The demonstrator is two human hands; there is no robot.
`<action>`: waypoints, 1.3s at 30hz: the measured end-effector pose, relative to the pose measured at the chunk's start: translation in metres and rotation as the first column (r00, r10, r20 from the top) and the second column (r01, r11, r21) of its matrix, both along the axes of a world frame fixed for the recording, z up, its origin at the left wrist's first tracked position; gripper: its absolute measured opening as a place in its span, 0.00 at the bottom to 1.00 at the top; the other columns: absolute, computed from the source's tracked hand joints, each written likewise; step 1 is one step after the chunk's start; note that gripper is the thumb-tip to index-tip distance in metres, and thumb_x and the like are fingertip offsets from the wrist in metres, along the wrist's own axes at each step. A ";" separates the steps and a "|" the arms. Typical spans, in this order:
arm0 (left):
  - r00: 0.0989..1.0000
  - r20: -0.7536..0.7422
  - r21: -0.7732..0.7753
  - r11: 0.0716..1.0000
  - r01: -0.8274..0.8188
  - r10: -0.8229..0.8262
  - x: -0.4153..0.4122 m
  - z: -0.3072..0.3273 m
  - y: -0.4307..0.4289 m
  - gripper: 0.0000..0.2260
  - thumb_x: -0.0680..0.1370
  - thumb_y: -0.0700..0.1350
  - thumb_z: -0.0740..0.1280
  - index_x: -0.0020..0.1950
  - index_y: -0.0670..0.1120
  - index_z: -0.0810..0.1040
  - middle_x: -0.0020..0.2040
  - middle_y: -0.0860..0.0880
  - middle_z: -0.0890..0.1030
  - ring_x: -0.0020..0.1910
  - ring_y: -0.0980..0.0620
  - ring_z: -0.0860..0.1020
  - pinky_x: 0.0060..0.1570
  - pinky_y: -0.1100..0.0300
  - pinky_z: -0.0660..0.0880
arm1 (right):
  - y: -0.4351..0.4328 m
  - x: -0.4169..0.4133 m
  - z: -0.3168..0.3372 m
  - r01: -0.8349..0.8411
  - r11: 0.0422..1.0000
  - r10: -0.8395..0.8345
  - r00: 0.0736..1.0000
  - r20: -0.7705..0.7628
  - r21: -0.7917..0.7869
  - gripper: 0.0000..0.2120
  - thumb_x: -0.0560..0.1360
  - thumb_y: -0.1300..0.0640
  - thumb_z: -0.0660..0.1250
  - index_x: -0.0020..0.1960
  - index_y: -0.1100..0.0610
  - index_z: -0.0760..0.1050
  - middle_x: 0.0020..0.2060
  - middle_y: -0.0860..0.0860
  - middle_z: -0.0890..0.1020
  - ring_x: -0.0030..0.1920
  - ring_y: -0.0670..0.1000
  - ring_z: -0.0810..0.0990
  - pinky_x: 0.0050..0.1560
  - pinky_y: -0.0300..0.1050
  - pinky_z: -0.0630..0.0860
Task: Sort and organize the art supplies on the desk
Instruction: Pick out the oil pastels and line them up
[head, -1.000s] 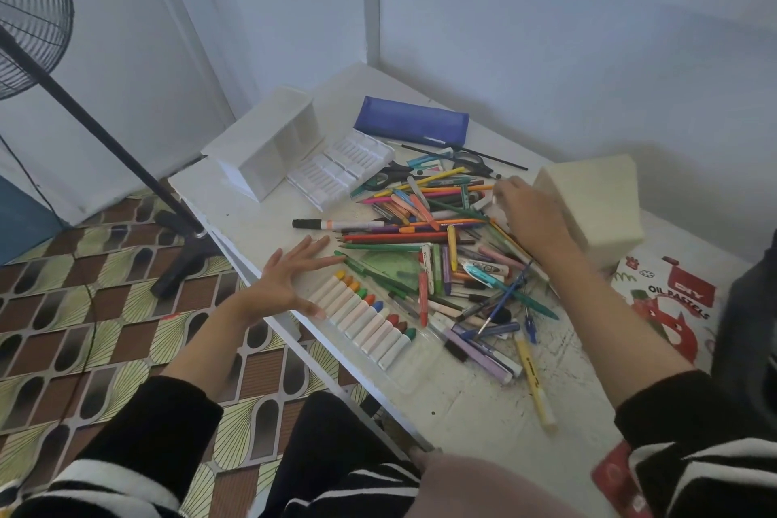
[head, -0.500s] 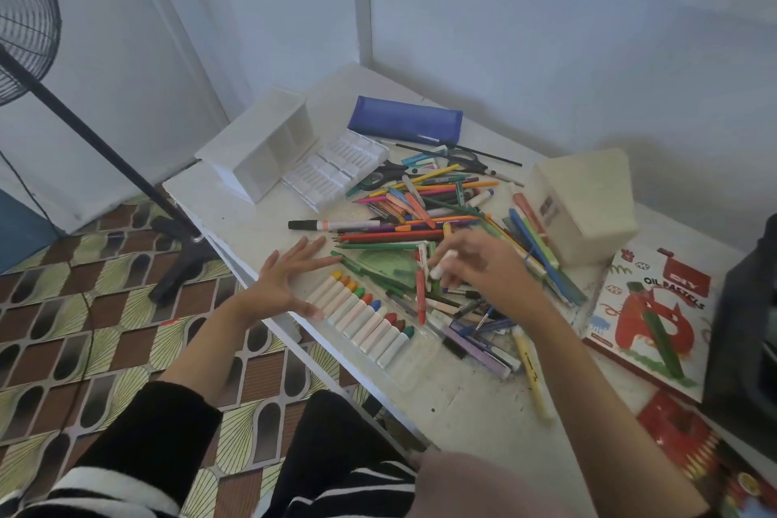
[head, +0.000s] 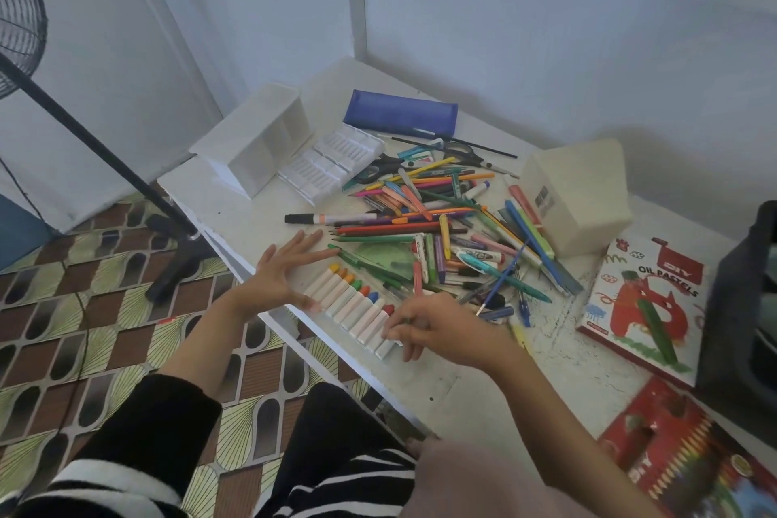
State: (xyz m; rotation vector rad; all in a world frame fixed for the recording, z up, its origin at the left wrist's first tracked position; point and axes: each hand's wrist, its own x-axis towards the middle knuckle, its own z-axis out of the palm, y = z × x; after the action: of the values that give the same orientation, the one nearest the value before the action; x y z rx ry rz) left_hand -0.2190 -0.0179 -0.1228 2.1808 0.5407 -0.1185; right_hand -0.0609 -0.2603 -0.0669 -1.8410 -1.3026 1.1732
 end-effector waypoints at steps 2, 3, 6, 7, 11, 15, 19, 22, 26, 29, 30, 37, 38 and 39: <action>1.000 -0.003 0.006 1.000 -0.001 0.001 0.000 0.000 -0.001 0.38 0.61 0.50 0.74 0.61 0.79 0.63 0.75 0.66 0.52 0.75 0.65 0.43 0.71 0.53 0.32 | 0.001 -0.003 0.000 -0.036 0.999 0.036 0.998 0.051 -0.005 0.07 0.75 0.56 0.68 0.50 0.58 0.81 0.40 0.44 0.80 0.32 0.42 0.80 0.38 0.36 0.78; 1.000 -0.004 0.005 1.000 -0.003 0.003 0.000 0.000 -0.001 0.38 0.61 0.50 0.74 0.61 0.79 0.62 0.75 0.66 0.52 0.75 0.65 0.43 0.71 0.53 0.32 | 0.002 -0.005 0.000 -0.056 0.998 0.056 0.995 0.082 -0.006 0.07 0.74 0.55 0.69 0.49 0.58 0.81 0.40 0.42 0.78 0.32 0.42 0.80 0.38 0.38 0.79; 1.000 -0.007 0.006 1.000 -0.006 0.006 0.001 0.001 -0.001 0.38 0.61 0.50 0.74 0.62 0.78 0.62 0.75 0.65 0.52 0.75 0.64 0.43 0.71 0.52 0.33 | 0.003 -0.009 -0.004 -0.062 0.998 0.063 0.984 0.164 -0.015 0.10 0.71 0.53 0.72 0.48 0.58 0.81 0.43 0.44 0.74 0.34 0.45 0.79 0.39 0.39 0.77; 1.000 -0.007 0.009 1.000 -0.006 0.006 0.001 0.001 -0.001 0.38 0.61 0.50 0.74 0.62 0.78 0.61 0.75 0.65 0.52 0.75 0.64 0.43 0.71 0.52 0.33 | 0.003 -0.010 -0.006 -0.063 0.998 0.064 0.979 0.194 -0.013 0.11 0.70 0.53 0.73 0.49 0.58 0.81 0.45 0.46 0.73 0.35 0.46 0.78 0.39 0.38 0.75; 1.000 0.000 0.011 1.000 -0.003 0.003 0.000 0.000 0.000 0.38 0.61 0.51 0.74 0.62 0.78 0.62 0.75 0.66 0.52 0.75 0.64 0.43 0.71 0.51 0.33 | 0.003 -0.012 -0.013 -0.087 0.996 0.084 0.946 0.314 -0.005 0.13 0.68 0.52 0.75 0.50 0.56 0.81 0.46 0.48 0.72 0.37 0.41 0.70 0.41 0.33 0.70; 1.000 0.003 0.018 1.000 -0.007 0.007 0.001 0.000 -0.001 0.38 0.61 0.51 0.74 0.61 0.79 0.62 0.76 0.64 0.52 0.75 0.64 0.43 0.71 0.51 0.33 | 0.005 -0.010 -0.016 -0.081 0.997 0.081 0.946 0.313 -0.016 0.12 0.68 0.56 0.76 0.48 0.58 0.80 0.43 0.49 0.75 0.35 0.41 0.70 0.37 0.29 0.69; 1.000 -0.002 0.025 1.000 -0.010 0.010 0.001 0.002 -0.002 0.40 0.65 0.44 0.78 0.62 0.78 0.62 0.76 0.64 0.52 0.75 0.64 0.43 0.71 0.52 0.32 | 0.007 -0.010 -0.020 -0.076 0.997 0.072 0.943 0.324 0.002 0.07 0.69 0.61 0.74 0.45 0.58 0.78 0.42 0.48 0.76 0.34 0.39 0.71 0.37 0.26 0.69; 1.000 0.002 0.007 1.000 -0.014 0.014 0.001 0.002 -0.002 0.38 0.61 0.51 0.77 0.61 0.78 0.63 0.76 0.63 0.53 0.75 0.63 0.43 0.71 0.52 0.33 | 0.007 -0.010 -0.023 -0.070 0.997 0.063 0.943 0.326 0.011 0.06 0.69 0.62 0.74 0.44 0.57 0.78 0.41 0.47 0.75 0.34 0.39 0.71 0.36 0.28 0.70; 1.000 0.006 0.002 1.000 -0.008 0.008 0.001 0.001 -0.002 0.38 0.55 0.64 0.72 0.63 0.77 0.62 0.77 0.62 0.52 0.75 0.63 0.43 0.71 0.51 0.33 | 0.010 -0.003 -0.015 -0.009 0.998 -0.006 0.967 0.255 0.056 0.03 0.72 0.62 0.71 0.44 0.57 0.78 0.40 0.47 0.76 0.31 0.41 0.74 0.33 0.30 0.74; 1.000 0.014 -0.014 1.000 0.001 -0.001 0.000 0.001 -0.001 0.40 0.52 0.69 0.72 0.63 0.77 0.62 0.76 0.63 0.52 0.75 0.63 0.43 0.71 0.53 0.32 | 0.015 0.012 -0.003 0.070 0.993 -0.089 0.970 0.226 0.094 0.05 0.72 0.61 0.71 0.43 0.53 0.76 0.39 0.43 0.77 0.33 0.39 0.76 0.36 0.29 0.74; 1.000 0.017 -0.020 1.000 0.001 0.000 0.000 0.001 -0.001 0.41 0.51 0.71 0.72 0.63 0.77 0.62 0.76 0.63 0.52 0.75 0.63 0.43 0.70 0.54 0.32 | 0.017 0.019 0.002 0.092 0.990 -0.115 0.966 0.230 0.106 0.06 0.72 0.62 0.70 0.42 0.52 0.76 0.38 0.43 0.77 0.33 0.39 0.77 0.36 0.28 0.74; 1.000 0.008 -0.005 1.000 -0.005 0.005 0.001 0.000 0.000 0.37 0.55 0.64 0.72 0.64 0.75 0.65 0.77 0.62 0.53 0.76 0.62 0.43 0.70 0.52 0.32 | 0.048 0.116 0.013 0.411 0.862 -0.507 0.703 0.498 0.297 0.09 0.74 0.68 0.64 0.47 0.58 0.81 0.43 0.49 0.79 0.41 0.46 0.76 0.45 0.37 0.70; 1.000 0.010 -0.007 1.000 -0.006 0.006 0.001 0.000 0.000 0.38 0.55 0.64 0.72 0.64 0.74 0.66 0.77 0.62 0.53 0.76 0.62 0.43 0.71 0.52 0.32 | 0.054 0.132 0.007 0.432 0.854 -0.519 0.657 0.547 0.291 0.11 0.73 0.69 0.63 0.48 0.58 0.81 0.46 0.51 0.80 0.44 0.49 0.77 0.48 0.39 0.71; 1.000 0.012 -0.007 1.000 -0.007 0.007 0.001 0.000 0.000 0.38 0.55 0.65 0.72 0.64 0.74 0.66 0.77 0.62 0.53 0.75 0.62 0.43 0.71 0.52 0.32 | 0.059 0.145 0.002 0.439 0.856 -0.508 0.624 0.594 0.271 0.14 0.72 0.70 0.61 0.50 0.58 0.81 0.49 0.54 0.81 0.48 0.53 0.78 0.51 0.43 0.72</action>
State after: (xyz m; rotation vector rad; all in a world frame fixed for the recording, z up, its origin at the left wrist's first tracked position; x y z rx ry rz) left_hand -0.2179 -0.0177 -0.1227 2.1710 0.5406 -0.1036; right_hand 0.0845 -0.2015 -0.0650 -2.4225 -1.0416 0.1526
